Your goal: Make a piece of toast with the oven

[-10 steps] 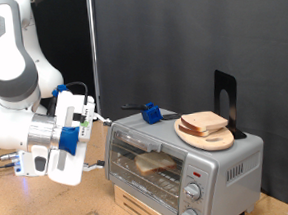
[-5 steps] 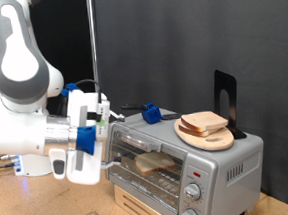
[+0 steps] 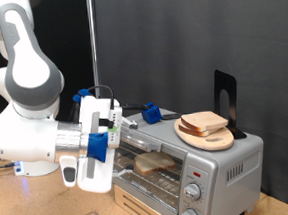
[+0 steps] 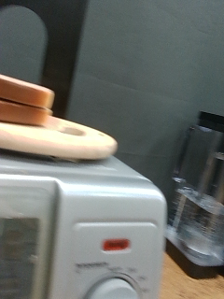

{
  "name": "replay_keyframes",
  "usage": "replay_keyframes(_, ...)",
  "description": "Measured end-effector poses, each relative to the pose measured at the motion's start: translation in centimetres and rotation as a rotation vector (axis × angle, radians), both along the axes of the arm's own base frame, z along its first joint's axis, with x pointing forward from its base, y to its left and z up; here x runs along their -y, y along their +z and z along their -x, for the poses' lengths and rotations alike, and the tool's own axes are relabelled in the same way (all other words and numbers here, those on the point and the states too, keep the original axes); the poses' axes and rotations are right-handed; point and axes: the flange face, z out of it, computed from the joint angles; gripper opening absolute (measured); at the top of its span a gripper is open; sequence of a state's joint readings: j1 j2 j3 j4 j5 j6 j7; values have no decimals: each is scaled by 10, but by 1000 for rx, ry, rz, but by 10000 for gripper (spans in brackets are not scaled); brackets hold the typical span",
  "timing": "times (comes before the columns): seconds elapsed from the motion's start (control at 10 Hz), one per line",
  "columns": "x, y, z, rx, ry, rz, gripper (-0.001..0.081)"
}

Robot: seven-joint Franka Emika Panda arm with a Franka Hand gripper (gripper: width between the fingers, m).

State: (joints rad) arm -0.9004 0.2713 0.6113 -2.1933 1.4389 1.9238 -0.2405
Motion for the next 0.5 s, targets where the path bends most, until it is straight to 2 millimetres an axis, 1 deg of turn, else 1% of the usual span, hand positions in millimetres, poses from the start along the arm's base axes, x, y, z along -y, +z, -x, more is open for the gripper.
replay_keyframes(0.1,3,1,-7,-16,36,7,808)
replay_keyframes(0.2,6,-2,-18,-42,67,28,808)
replay_keyframes(0.5,12,-18,-50,-63,178,118,808)
